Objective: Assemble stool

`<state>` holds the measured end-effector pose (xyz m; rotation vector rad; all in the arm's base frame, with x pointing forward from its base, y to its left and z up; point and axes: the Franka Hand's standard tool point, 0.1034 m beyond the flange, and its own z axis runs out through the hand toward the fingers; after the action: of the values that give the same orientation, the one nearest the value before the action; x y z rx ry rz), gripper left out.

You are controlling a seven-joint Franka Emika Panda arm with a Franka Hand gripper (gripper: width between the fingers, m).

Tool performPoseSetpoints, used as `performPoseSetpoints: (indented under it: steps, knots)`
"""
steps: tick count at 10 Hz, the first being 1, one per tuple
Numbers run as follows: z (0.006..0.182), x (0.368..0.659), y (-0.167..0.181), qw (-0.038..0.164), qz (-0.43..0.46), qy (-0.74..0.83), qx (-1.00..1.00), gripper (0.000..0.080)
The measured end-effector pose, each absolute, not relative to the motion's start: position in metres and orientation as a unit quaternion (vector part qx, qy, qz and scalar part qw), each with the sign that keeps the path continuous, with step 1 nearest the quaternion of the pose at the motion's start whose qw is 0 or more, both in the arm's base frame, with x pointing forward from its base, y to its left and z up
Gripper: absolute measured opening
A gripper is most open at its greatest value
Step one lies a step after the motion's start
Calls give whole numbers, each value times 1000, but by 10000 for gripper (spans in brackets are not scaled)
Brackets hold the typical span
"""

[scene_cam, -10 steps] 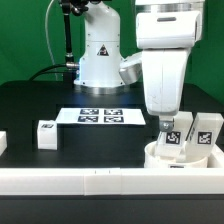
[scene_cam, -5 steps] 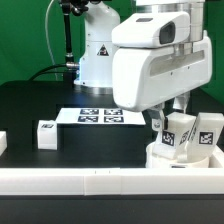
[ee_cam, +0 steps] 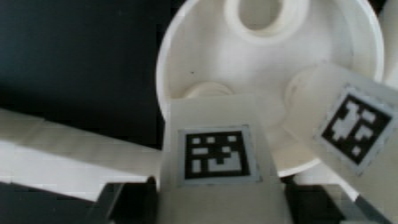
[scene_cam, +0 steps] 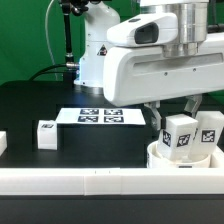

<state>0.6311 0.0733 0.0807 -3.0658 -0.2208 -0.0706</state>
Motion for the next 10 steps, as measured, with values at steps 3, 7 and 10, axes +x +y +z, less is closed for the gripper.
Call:
performPoseSetpoints:
  steps: [3, 7, 10]
  knots:
    - [80, 630, 88, 38, -25, 57, -997, 338]
    - [79, 629, 106, 44, -24, 201, -978, 340]
    - [78, 626, 118, 49, -15, 311, -949, 340]
